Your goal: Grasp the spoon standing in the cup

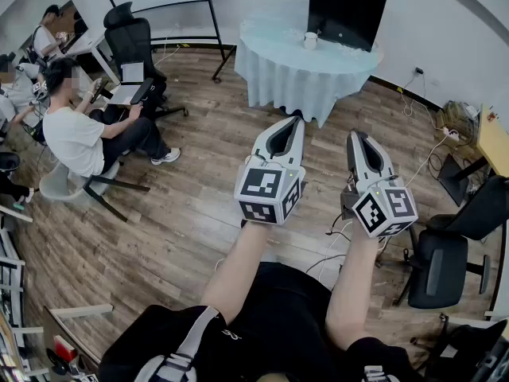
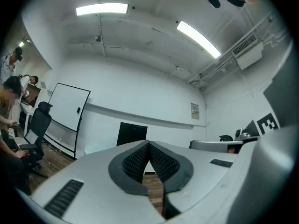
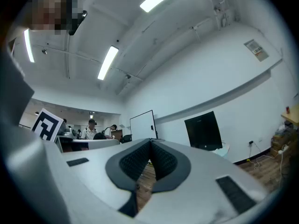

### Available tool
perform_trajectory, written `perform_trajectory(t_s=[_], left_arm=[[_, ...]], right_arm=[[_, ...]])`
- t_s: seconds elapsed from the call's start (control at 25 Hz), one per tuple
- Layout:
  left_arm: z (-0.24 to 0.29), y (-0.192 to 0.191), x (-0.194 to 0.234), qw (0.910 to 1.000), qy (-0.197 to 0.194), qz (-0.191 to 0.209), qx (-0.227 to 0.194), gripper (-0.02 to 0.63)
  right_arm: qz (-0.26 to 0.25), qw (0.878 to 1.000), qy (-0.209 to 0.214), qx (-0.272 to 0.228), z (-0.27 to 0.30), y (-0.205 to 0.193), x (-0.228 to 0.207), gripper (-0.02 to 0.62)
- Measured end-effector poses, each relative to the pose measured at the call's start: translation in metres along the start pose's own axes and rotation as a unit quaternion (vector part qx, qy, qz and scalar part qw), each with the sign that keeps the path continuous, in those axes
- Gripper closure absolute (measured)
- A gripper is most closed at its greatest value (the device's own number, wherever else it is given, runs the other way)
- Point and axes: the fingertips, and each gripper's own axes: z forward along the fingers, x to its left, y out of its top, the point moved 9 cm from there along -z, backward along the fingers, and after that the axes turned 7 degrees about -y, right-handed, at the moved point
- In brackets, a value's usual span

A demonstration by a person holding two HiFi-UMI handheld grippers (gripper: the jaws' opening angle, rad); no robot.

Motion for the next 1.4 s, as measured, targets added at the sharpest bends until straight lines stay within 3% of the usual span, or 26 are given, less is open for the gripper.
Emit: perform_trajectory(t_s=[0.48, 0.76, 1.2, 1.4], left_arm=[[0.022, -0.015, 0.016, 0.9994, 0.012, 0.004, 0.033, 0.592], [0.057, -0.031, 0.042, 0.9983, 0.018, -0.006, 0.056, 0.592], [0.116, -0.025, 0.123, 0.9973, 0.044, -0.003, 0.059, 0.592], [0.143, -0.027, 0.16, 0.9974, 0.049, -0.01, 0.052, 0.592]], right_arm=[[-0.006, 1.0, -0.013, 0.012, 0.034, -0.022, -0.012, 0.589], [0.023, 0.999, -0.015, 0.025, 0.072, -0.04, -0.037, 0.589], [0.034, 0.999, 0.016, 0.025, 0.178, -0.048, -0.044, 0.589], [0.018, 0.999, 0.011, 0.025, 0.215, -0.047, -0.051, 0.589]])
